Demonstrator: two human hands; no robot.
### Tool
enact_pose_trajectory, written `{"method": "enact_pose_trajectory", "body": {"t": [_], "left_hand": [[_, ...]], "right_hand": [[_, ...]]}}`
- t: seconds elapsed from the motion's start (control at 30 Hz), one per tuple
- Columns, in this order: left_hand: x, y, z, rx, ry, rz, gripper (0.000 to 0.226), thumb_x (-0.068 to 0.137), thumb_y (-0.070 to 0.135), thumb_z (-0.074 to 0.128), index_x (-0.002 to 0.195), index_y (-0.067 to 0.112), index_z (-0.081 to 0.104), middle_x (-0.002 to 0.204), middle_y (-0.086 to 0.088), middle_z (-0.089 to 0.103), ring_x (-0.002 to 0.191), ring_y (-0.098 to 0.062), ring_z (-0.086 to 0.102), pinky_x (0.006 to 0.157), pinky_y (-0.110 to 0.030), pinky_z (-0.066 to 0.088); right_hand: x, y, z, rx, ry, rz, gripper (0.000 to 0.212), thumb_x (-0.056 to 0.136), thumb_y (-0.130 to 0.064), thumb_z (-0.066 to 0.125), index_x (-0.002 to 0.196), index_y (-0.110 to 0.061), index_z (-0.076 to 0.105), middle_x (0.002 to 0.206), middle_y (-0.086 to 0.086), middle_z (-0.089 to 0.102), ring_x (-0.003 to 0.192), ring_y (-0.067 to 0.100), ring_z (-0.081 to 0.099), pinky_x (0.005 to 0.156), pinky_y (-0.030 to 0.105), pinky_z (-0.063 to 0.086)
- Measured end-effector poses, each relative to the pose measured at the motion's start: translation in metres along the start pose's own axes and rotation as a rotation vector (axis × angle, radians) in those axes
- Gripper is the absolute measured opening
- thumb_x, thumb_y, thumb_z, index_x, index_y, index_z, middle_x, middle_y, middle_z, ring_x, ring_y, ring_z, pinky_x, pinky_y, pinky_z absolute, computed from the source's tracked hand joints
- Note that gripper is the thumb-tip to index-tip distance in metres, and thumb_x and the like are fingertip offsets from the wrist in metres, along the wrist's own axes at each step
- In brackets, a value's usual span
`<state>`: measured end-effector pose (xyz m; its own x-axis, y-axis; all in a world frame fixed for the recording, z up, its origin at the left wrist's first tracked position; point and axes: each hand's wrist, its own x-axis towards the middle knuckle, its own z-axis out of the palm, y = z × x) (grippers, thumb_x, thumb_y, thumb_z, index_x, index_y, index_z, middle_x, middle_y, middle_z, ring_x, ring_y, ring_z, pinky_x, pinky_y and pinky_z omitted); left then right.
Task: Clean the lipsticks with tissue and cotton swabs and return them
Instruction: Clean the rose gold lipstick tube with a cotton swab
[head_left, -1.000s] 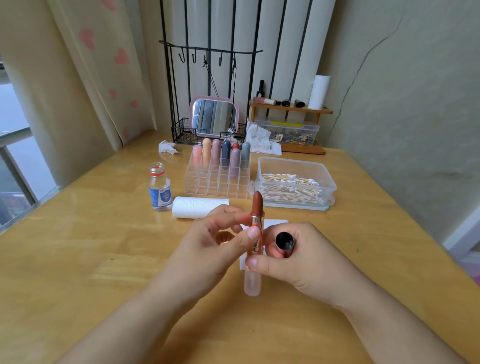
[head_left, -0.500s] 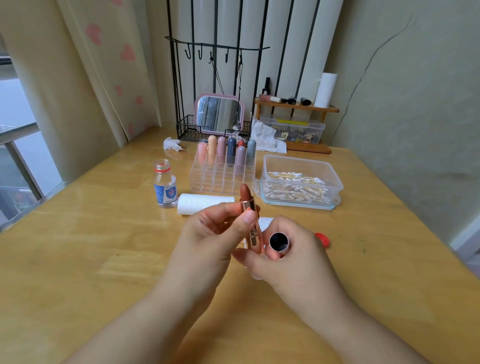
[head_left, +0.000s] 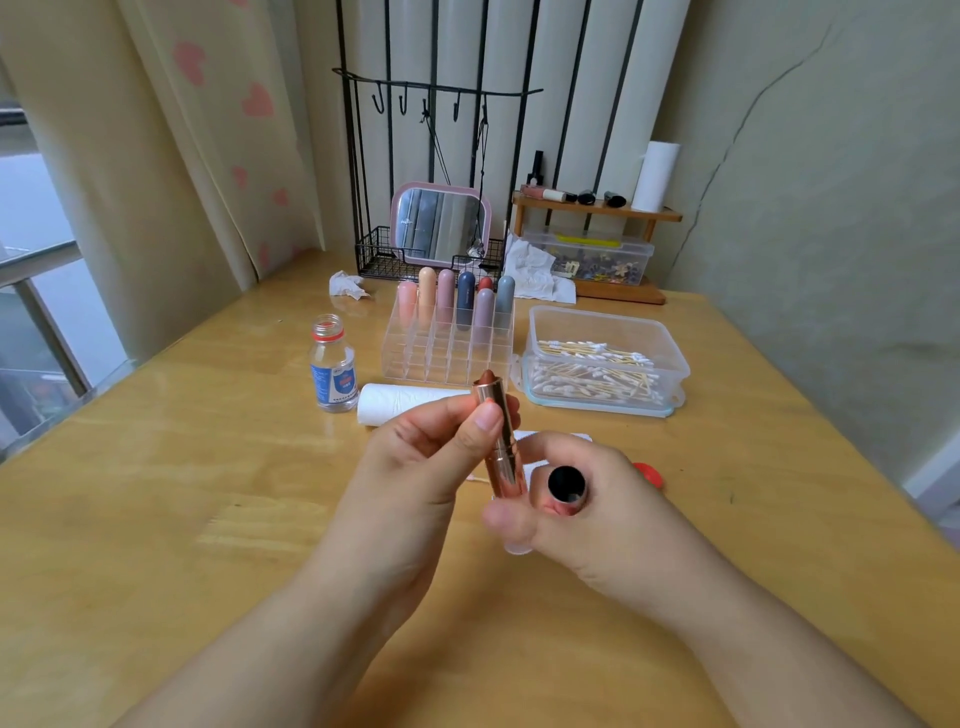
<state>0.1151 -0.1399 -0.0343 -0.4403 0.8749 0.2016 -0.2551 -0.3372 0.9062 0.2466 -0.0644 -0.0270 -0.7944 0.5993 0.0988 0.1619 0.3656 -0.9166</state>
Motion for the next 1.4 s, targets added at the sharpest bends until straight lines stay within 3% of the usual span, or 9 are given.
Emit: {"method": "enact_pose_trajectory", "body": {"t": [0.13,0.3,0.5,0.7,0.93,1.07,1.17,1.27,1.4], "left_hand": [[0.000,0.001,0.000,0.018,-0.001,0.015,0.028,0.063,0.043,0.070,0.080,0.021,0.076,0.083,0.001,0.070,0.080,-0.011,0.059,0.085,-0.030,0.044],[0.001,-0.002,-0.001,0.008,0.009,-0.005,0.023,0.064,0.033,0.076,0.080,0.017,0.076,0.083,-0.003,0.071,0.080,-0.013,0.063,0.078,-0.032,0.047],[-0.001,-0.002,-0.001,0.020,-0.010,0.006,0.027,0.060,0.041,0.072,0.077,0.020,0.076,0.079,-0.002,0.069,0.075,-0.012,0.059,0.075,-0.022,0.047],[0.001,-0.004,-0.001,0.027,0.009,-0.035,0.036,0.057,0.042,0.080,0.081,0.016,0.074,0.080,-0.008,0.067,0.077,-0.021,0.058,0.080,-0.034,0.046],[0.006,-0.010,0.003,0.085,-0.061,-0.278,0.052,0.077,0.052,0.044,0.099,0.008,0.061,0.085,-0.008,0.069,0.074,-0.017,0.066,0.068,-0.031,0.053],[0.000,-0.012,0.003,0.126,-0.229,-0.260,0.025,0.088,0.037,0.060,0.084,0.013,0.064,0.077,-0.007,0.063,0.069,-0.018,0.061,0.070,-0.028,0.052],[-0.001,-0.012,0.002,0.129,-0.298,-0.208,0.022,0.085,0.032,0.053,0.070,0.022,0.066,0.073,0.001,0.054,0.069,-0.013,0.052,0.073,-0.026,0.050],[0.001,-0.012,0.001,0.119,-0.236,-0.195,0.022,0.084,0.031,0.055,0.081,0.013,0.066,0.074,-0.002,0.059,0.067,-0.016,0.055,0.073,-0.028,0.051],[0.003,-0.015,-0.001,0.185,-0.158,-0.159,0.033,0.084,0.032,0.057,0.096,0.002,0.061,0.069,-0.001,0.056,0.064,-0.015,0.054,0.071,-0.026,0.052]], "right_hand": [[-0.002,-0.003,-0.014,0.076,-0.147,-0.015,0.029,0.088,-0.036,0.059,0.098,-0.010,0.068,0.054,-0.013,0.042,0.053,0.014,0.029,0.051,0.025,0.025],[-0.001,0.001,0.002,0.111,0.025,-0.018,0.021,0.078,-0.009,0.075,0.075,-0.014,0.055,0.057,0.006,0.045,0.050,0.008,0.053,0.053,0.011,0.040],[-0.002,-0.002,-0.013,0.208,-0.194,0.022,0.024,0.089,-0.031,0.060,0.100,-0.011,0.065,0.054,0.001,0.038,0.053,0.015,0.027,0.050,0.025,0.025],[0.001,0.004,-0.002,0.035,-0.069,-0.082,0.014,0.083,-0.031,0.067,0.070,-0.029,0.063,0.052,-0.008,0.052,0.050,0.009,0.033,0.050,0.019,0.029],[0.003,0.002,-0.013,0.305,0.123,-0.009,0.033,0.079,-0.036,0.071,0.097,-0.009,0.068,0.062,0.022,0.045,0.046,0.011,0.029,0.047,0.020,0.030],[0.003,0.001,-0.015,0.293,0.126,0.024,0.039,0.074,-0.037,0.063,0.105,-0.014,0.067,0.047,-0.007,0.044,0.042,0.007,0.031,0.046,0.016,0.032],[0.002,-0.003,-0.017,0.237,0.087,0.014,0.039,0.073,-0.036,0.067,0.106,-0.016,0.063,0.054,-0.008,0.046,0.047,0.007,0.035,0.048,0.019,0.032],[0.003,-0.001,-0.034,0.218,0.128,0.071,0.047,0.072,-0.038,0.076,0.108,-0.023,0.049,0.071,-0.005,0.042,0.055,0.004,0.040,0.053,0.019,0.036],[0.004,-0.002,-0.057,0.500,0.144,0.135,0.027,0.072,-0.028,0.047,0.094,-0.017,0.037,0.071,0.004,0.043,0.057,0.011,0.036,0.054,0.024,0.031]]}}
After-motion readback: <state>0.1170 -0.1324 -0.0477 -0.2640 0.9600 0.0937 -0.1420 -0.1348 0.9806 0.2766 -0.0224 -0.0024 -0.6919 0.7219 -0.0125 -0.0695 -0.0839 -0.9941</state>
